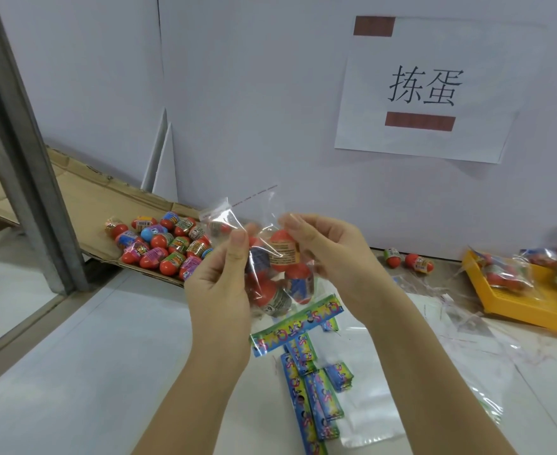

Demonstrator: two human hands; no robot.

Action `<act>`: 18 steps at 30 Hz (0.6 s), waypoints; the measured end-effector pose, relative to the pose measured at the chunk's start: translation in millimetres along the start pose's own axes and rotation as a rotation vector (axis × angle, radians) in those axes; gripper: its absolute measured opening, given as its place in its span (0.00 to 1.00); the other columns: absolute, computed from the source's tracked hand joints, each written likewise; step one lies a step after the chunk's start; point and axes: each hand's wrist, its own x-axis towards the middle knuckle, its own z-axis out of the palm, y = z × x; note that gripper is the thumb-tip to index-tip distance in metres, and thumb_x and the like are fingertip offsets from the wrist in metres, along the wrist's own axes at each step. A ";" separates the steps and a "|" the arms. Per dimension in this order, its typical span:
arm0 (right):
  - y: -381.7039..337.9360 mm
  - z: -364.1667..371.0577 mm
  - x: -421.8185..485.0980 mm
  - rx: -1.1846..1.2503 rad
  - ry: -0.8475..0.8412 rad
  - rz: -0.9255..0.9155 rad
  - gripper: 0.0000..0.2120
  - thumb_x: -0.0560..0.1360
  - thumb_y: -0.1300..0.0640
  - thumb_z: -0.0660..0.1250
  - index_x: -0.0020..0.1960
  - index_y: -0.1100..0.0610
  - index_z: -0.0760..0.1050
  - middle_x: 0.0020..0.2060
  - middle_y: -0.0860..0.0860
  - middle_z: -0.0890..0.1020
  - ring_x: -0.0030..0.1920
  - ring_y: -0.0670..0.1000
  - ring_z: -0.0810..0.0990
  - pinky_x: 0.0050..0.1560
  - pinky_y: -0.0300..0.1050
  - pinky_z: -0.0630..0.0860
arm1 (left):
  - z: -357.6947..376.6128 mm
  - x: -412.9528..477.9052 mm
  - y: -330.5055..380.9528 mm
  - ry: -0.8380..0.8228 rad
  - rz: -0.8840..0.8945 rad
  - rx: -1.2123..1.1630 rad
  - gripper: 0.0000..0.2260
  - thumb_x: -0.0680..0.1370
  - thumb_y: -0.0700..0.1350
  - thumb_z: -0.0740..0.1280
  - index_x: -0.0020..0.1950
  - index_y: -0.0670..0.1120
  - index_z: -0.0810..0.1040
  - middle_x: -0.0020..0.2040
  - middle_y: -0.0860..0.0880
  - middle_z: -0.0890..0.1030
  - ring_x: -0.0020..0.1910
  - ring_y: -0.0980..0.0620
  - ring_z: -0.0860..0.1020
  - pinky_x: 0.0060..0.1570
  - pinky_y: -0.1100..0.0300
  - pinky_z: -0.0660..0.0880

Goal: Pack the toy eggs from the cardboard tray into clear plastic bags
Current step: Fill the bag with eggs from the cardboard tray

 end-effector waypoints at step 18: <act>-1.1 11.2 -0.5 -0.037 0.072 -0.038 0.18 0.63 0.43 0.74 0.46 0.54 0.84 0.42 0.52 0.86 0.43 0.53 0.84 0.47 0.49 0.81 | 1.5 0.9 1.8 -0.019 0.010 -0.111 0.10 0.71 0.46 0.68 0.48 0.43 0.84 0.42 0.48 0.86 0.40 0.54 0.83 0.36 0.62 0.80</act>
